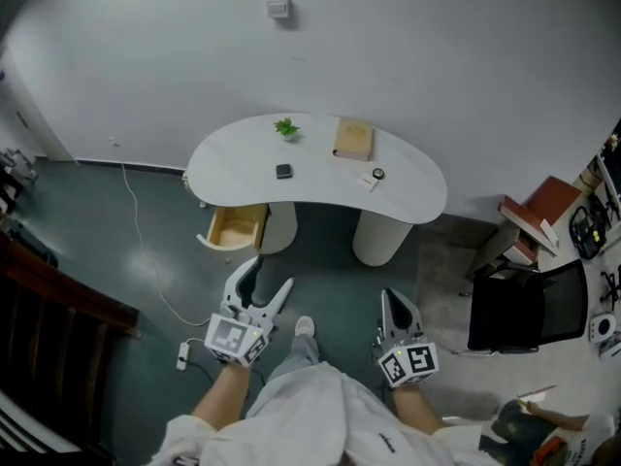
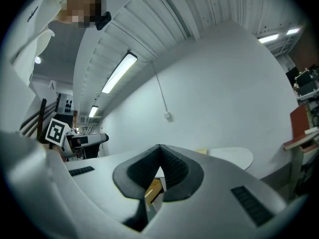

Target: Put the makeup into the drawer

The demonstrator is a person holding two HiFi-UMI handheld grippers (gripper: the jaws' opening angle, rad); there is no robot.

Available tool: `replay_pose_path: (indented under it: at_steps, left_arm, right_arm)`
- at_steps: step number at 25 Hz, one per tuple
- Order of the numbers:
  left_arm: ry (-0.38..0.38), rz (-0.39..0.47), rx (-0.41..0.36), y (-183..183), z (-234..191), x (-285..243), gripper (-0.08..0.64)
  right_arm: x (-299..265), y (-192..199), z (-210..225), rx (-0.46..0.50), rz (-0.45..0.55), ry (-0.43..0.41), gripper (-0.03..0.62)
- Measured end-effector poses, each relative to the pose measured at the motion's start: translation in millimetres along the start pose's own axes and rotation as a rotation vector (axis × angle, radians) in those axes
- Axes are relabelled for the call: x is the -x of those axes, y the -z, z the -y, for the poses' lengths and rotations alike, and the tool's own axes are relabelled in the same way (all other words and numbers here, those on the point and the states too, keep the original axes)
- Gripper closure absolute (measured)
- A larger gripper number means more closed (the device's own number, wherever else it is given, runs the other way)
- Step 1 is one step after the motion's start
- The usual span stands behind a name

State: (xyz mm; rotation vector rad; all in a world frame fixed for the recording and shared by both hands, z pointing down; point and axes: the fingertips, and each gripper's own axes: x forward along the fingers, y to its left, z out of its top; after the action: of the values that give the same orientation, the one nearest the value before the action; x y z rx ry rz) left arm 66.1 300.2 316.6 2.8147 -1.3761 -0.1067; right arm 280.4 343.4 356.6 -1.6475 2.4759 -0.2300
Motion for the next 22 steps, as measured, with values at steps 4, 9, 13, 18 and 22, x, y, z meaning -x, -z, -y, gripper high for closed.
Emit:
replay_pose_path:
  at_steps: [4,9,13,18,22]
  left_arm:
    - [0.010,0.009,-0.001,1,-31,-37,0.282]
    - [0.016,0.015,0.005,3,-76,-80,0.282]
    - [0.020,0.013,0.007,3,-116,-115,0.282]
    - [0.020,0.002,0.023,11,-163,-150,0.282]
    - [0.023,-0.025,0.021,22,-193,-167,0.281]
  right_arm:
    - [-42,-3,15,0.013,-0.004,0.012,0.575]
    - [-99,-8,29,0.031,0.000,0.024,0.575]
    - [-149,-12,38,0.040,0.002,0.035,0.575]
    - [-206,-8,40,0.041,-0.007,0.041,0.575]
    - [-239,0,40,0.043,-0.008,0.052,0.575]
